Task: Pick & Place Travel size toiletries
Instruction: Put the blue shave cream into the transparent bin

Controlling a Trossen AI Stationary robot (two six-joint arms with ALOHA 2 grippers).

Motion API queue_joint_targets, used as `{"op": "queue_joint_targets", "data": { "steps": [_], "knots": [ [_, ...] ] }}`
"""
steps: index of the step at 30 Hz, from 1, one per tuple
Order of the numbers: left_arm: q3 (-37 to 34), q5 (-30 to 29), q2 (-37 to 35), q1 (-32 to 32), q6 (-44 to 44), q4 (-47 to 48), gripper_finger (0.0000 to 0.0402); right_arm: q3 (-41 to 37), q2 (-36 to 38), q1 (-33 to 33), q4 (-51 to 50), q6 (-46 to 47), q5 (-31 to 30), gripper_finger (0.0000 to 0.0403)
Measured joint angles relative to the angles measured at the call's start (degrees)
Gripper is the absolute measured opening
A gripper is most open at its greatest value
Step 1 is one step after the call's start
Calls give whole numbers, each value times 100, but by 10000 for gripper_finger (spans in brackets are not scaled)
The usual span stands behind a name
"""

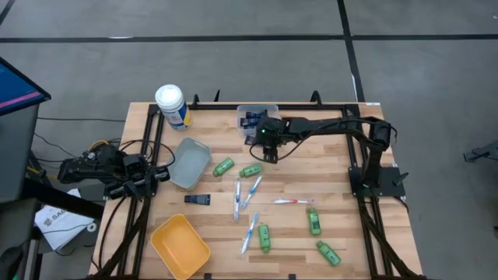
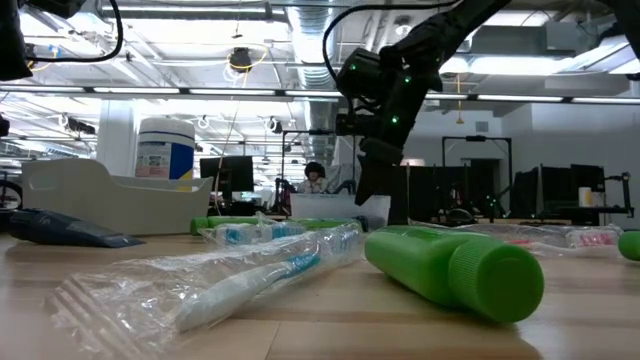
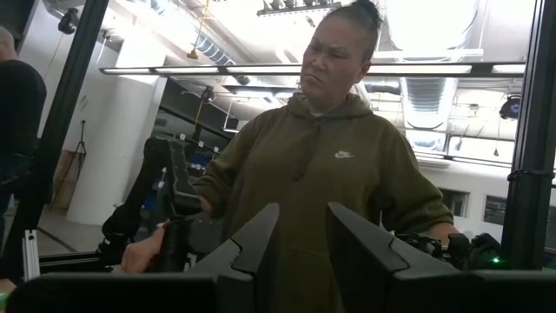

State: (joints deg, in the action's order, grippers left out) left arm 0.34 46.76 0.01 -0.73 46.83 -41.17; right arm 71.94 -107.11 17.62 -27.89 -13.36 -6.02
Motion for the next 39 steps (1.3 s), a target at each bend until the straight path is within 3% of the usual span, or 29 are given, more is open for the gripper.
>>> {"op": "queue_joint_targets", "data": {
  "steps": [4,11,19,22,30,39],
  "knots": [
    [0,0,0,0,0,-2,92,2,-84,159,132,-22,9,264],
    [0,-1,0,0,0,-6,92,-4,-677,131,60,-29,165,254],
    [0,0,-2,0,0,-4,92,-1,-672,184,159,-11,163,251],
    [0,0,0,0,0,-4,92,-4,-662,227,153,22,140,227],
    [0,2,-1,0,0,-3,92,-4,-662,210,74,91,178,112],
    [0,2,0,0,0,-2,92,-4,-639,107,36,127,192,123]
  ]
}}
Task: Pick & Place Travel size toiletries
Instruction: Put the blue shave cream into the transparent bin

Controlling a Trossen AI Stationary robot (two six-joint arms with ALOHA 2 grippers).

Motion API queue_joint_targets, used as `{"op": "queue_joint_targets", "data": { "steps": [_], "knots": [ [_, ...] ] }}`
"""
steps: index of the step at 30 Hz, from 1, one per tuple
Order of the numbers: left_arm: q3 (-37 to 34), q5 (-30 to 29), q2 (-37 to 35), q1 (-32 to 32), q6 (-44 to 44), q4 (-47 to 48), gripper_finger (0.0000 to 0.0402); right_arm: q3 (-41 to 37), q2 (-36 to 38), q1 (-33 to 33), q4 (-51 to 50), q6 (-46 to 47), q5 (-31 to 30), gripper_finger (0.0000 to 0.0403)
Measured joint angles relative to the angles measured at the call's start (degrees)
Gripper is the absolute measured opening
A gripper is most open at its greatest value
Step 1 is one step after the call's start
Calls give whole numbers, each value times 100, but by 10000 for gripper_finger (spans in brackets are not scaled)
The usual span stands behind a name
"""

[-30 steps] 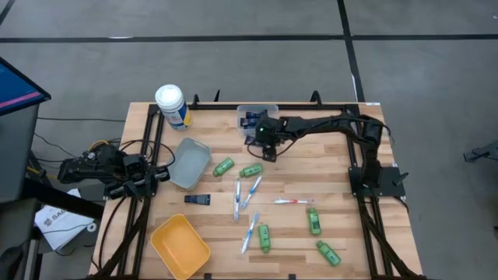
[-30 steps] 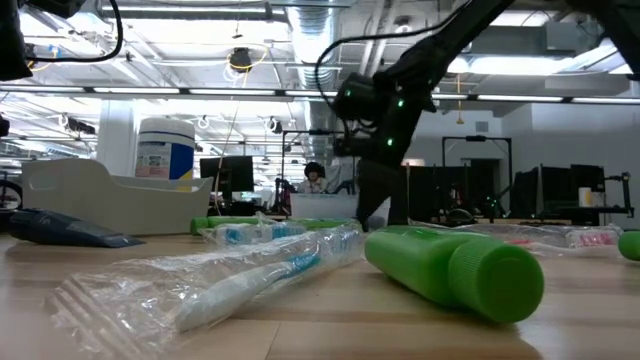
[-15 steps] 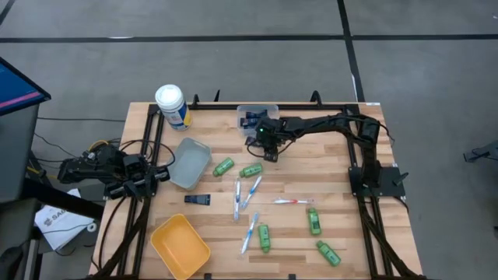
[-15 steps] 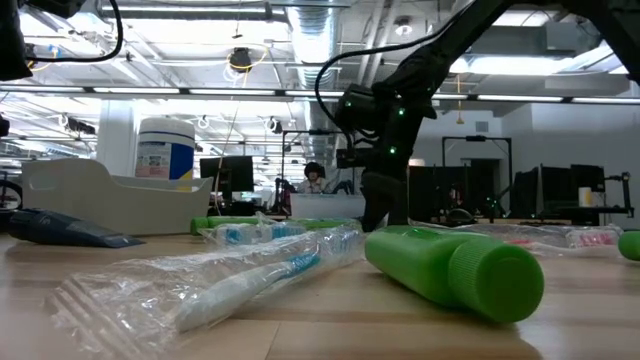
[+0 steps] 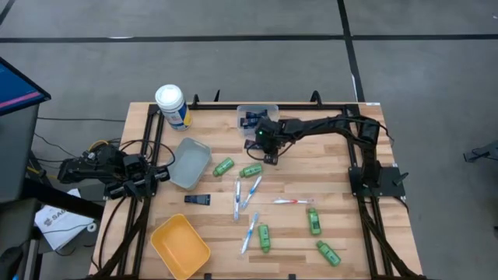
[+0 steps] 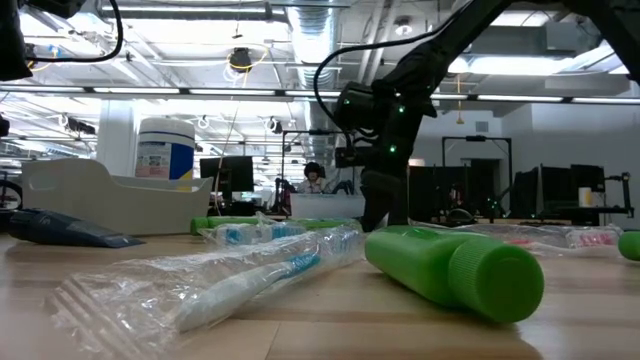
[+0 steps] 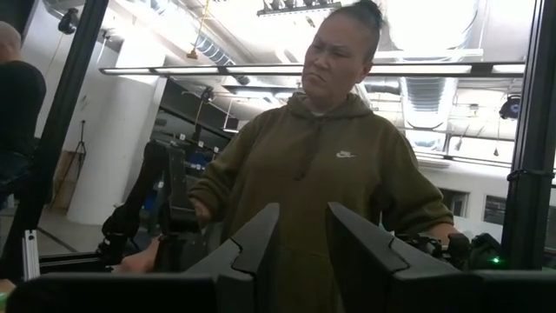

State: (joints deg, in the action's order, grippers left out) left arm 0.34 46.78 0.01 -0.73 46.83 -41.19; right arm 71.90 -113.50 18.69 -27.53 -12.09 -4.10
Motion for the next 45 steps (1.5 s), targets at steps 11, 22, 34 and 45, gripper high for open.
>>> {"op": "queue_joint_targets", "data": {
  "steps": [11,22,34,45],
  "knots": [
    [0,-2,0,0,0,4,92,-2,1173,79,172,14,237,124],
    [0,-2,-1,0,0,0,92,6,1490,1233,530,-457,199,122],
    [0,-2,0,0,0,0,92,2,901,1345,240,-576,205,130],
    [0,-2,228,0,0,-4,92,414,965,1345,-58,-588,195,236]
  ]
}}
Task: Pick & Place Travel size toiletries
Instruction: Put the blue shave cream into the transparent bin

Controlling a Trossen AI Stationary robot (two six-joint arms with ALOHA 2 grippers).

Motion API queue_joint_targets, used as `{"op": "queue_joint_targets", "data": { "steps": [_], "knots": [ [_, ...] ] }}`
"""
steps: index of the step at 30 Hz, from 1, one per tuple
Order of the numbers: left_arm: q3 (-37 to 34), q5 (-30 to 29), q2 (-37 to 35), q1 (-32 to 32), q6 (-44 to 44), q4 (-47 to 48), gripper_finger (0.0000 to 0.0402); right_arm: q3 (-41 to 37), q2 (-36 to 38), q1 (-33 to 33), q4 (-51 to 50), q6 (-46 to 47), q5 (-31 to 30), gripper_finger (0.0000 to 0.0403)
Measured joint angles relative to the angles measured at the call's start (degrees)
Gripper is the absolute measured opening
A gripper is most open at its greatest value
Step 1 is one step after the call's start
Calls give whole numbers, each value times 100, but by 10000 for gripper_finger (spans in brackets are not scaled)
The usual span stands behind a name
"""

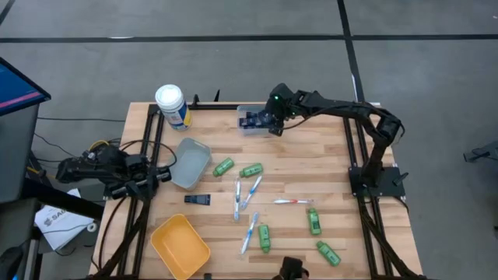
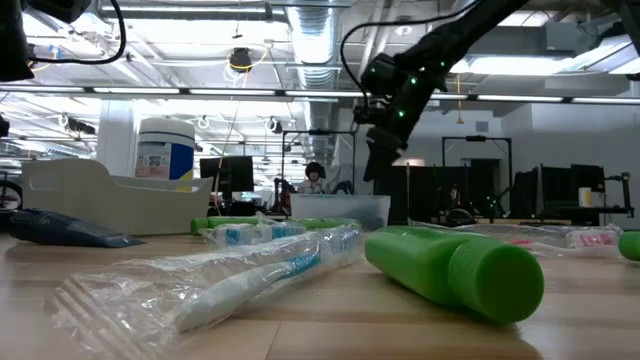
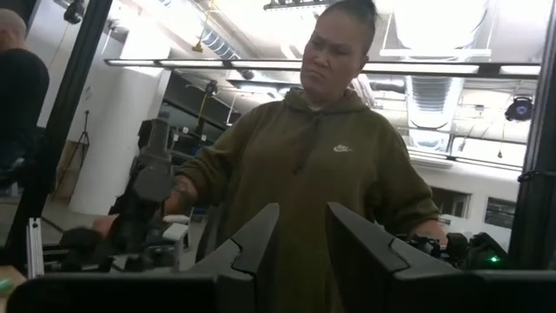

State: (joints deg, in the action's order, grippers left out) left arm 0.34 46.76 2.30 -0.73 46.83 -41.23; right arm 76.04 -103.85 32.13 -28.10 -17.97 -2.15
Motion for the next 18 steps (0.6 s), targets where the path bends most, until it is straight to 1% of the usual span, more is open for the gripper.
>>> {"op": "queue_joint_targets", "data": {
  "steps": [4,10,14,18],
  "knots": [
    [0,0,241,1,0,5,92,579,15,-32,-298,2,101,233],
    [0,0,683,0,0,-2,92,1686,329,-4,-623,-1,698,216],
    [0,-1,997,1,-2,-2,92,2211,753,-8,-571,6,1039,210],
    [0,0,1309,0,-2,1,92,2356,1371,-23,-581,129,1320,206]
  ]
}}
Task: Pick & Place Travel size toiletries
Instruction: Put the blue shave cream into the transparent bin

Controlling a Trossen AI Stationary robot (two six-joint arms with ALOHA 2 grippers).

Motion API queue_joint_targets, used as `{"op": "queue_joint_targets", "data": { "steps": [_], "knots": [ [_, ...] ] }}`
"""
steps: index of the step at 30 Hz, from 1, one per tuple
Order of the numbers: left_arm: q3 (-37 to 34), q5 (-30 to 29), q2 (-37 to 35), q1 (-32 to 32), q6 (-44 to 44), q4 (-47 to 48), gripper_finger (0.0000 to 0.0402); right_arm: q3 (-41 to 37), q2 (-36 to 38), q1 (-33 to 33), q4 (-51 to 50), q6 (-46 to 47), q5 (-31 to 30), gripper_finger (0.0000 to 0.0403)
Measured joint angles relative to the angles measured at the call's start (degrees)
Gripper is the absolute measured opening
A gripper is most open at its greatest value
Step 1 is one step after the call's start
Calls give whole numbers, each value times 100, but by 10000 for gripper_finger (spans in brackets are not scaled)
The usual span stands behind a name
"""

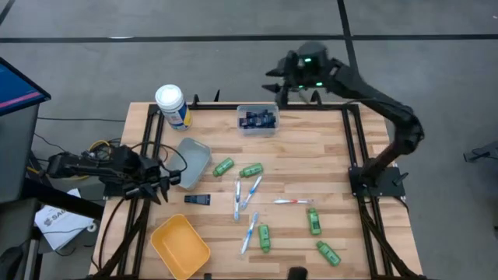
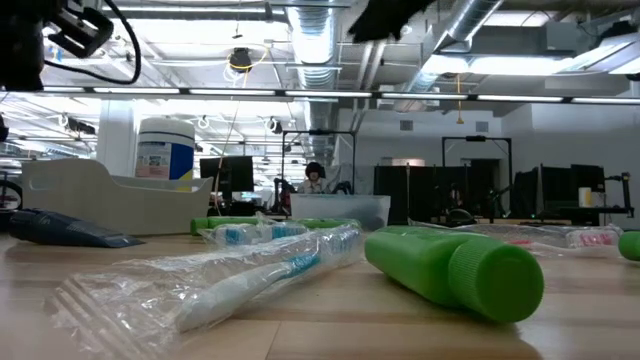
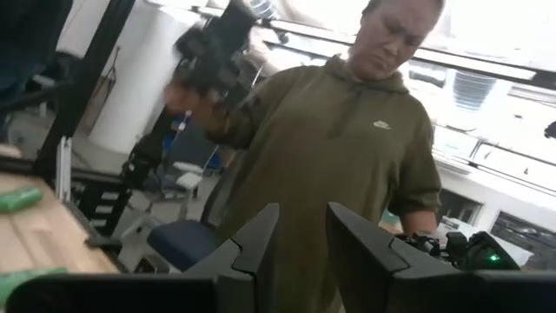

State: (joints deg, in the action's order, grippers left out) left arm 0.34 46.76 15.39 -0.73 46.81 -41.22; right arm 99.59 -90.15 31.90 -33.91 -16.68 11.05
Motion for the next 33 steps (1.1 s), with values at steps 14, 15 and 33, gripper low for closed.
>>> {"op": "queue_joint_targets", "data": {
  "steps": [14,15,33],
  "knots": [
    [0,-3380,779,0,153,-143,92,-2,2266,0,-284,674,1644,187],
    [0,-3901,806,0,359,-172,92,-2,2430,0,-370,685,1631,184],
    [813,-5588,1050,4,336,-995,92,-1816,5560,0,143,1377,1253,105]
  ]
}}
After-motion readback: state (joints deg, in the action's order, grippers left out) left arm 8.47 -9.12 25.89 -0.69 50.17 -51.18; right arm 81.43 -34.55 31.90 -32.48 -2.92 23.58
